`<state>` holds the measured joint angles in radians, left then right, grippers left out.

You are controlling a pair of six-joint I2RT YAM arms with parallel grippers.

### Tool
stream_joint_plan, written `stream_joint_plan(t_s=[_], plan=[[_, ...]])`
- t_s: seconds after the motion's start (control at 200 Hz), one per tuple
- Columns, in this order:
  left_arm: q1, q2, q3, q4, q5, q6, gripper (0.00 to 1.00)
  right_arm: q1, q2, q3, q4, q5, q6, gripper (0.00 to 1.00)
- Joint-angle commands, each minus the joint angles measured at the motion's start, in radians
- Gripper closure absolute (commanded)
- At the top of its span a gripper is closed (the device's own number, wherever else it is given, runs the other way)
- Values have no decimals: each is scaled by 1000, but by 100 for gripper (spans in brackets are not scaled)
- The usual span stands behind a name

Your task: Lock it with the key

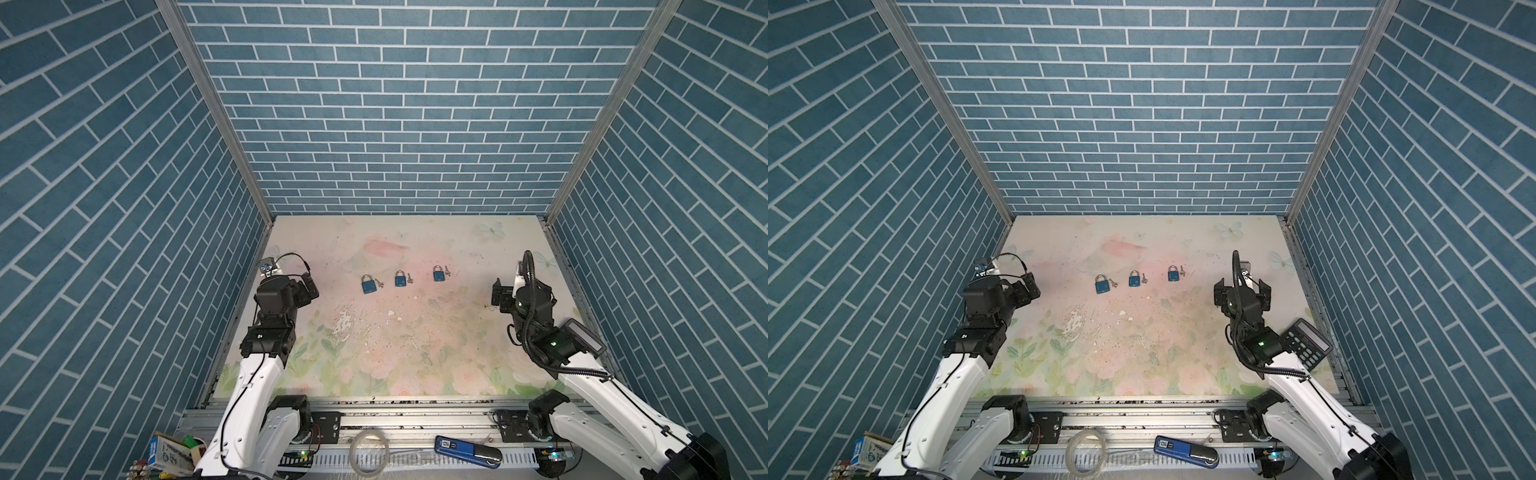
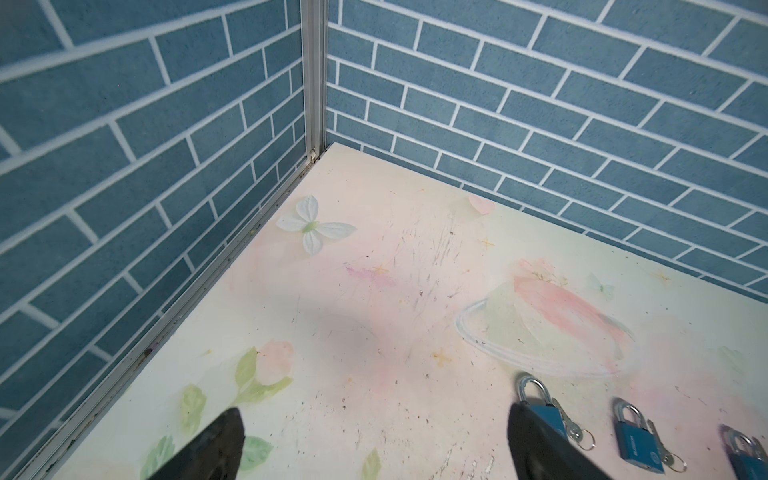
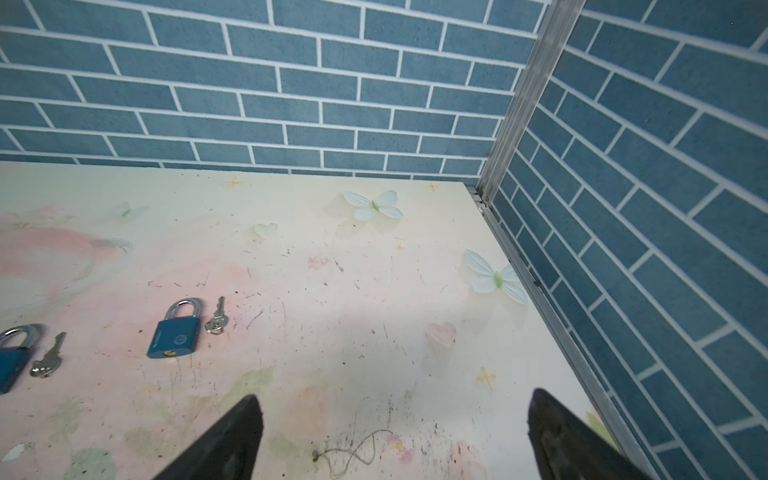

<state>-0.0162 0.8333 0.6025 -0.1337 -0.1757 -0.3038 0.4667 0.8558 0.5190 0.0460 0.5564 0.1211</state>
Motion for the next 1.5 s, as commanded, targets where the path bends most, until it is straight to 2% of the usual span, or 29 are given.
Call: stream_joint_plan(t_s=[0.0, 0.14, 0.305, 0.445, 0.645, 0.77, 0.845, 0.95, 1.225, 1.495], plan=[[-23, 6, -49, 123, -78, 61, 0, -64, 9, 2, -17, -100, -32, 1], [-60, 26, -120, 273, -164, 126, 0, -150, 41, 6, -26, -212, -12, 1], [-132, 124, -172, 408, -226, 255, 0, -229, 76, -20, 34, -316, -31, 1], [-148, 161, -242, 579, -264, 311, 0, -287, 102, -40, 107, -351, -49, 1], [-149, 240, -298, 763, -242, 358, 1, -383, 134, -108, 285, -504, -47, 1], [-146, 296, -326, 859, -228, 393, 0, -426, 178, -132, 372, -520, -30, 1], [-145, 326, -326, 886, -183, 402, 0, -432, 220, -147, 441, -556, -70, 1], [-126, 376, -334, 943, -115, 390, 1, -443, 277, -157, 496, -554, -74, 1], [-79, 465, -376, 1092, -30, 384, 1, -488, 364, -194, 618, -576, -83, 1], [-69, 598, -388, 1240, -16, 387, 0, -517, 470, -217, 787, -574, -66, 1]])
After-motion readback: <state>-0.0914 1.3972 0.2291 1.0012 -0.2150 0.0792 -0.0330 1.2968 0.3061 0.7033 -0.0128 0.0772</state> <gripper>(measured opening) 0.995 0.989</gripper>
